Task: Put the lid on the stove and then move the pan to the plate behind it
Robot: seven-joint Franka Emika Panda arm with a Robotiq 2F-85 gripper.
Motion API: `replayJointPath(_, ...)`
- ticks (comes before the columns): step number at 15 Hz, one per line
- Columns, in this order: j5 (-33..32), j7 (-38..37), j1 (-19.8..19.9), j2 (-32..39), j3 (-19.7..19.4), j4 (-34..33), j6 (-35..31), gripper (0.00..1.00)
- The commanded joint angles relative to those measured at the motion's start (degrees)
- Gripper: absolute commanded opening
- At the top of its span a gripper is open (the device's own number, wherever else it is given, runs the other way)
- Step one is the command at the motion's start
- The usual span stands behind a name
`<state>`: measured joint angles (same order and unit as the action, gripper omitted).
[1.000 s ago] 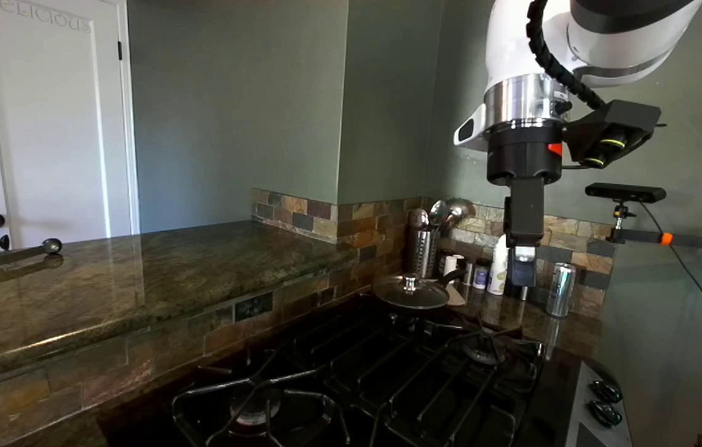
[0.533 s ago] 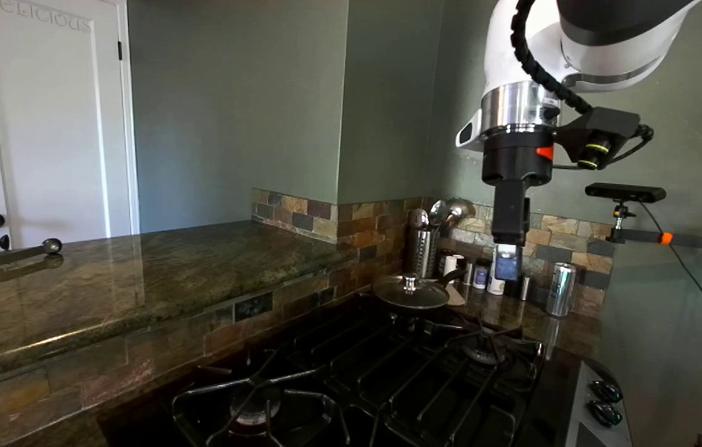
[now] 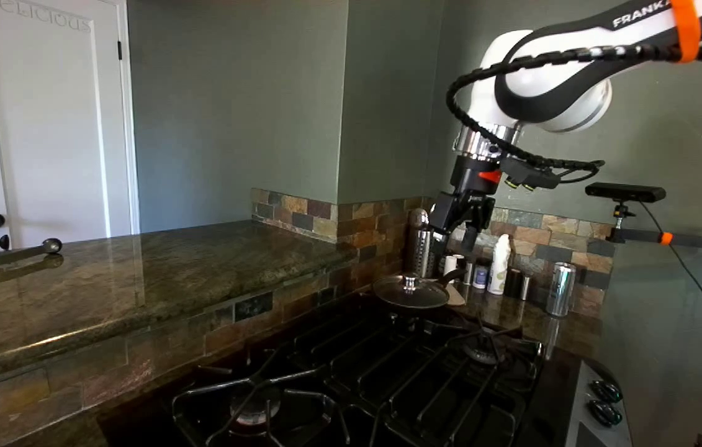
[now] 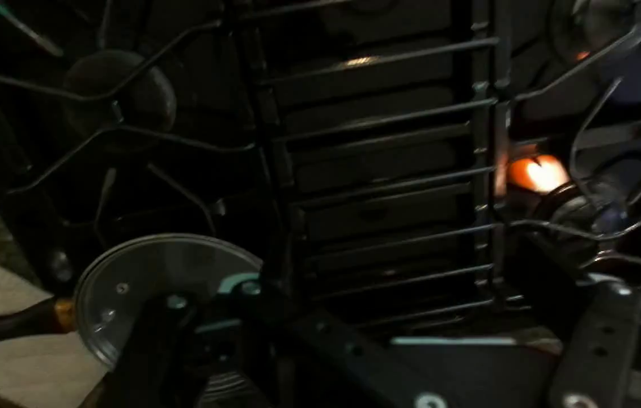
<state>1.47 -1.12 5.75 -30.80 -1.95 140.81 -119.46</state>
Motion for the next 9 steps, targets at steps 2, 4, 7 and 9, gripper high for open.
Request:
replayJointPath(2,-9.0,-2.3,4.1,10.0,-0.5,-3.6,-9.7,1.0)
replayJointPath(4,-11.0,-1.7,5.1,13.4,-1.8,-5.1,-12.2,1.0)
replayJointPath(7,-11.0,-0.3,5.8,18.6,-4.5,-8.5,-13.7,1.0)
replayJointPath(9,-7.9,1.0,5.6,22.3,-6.6,-11.4,-13.7,1.0)
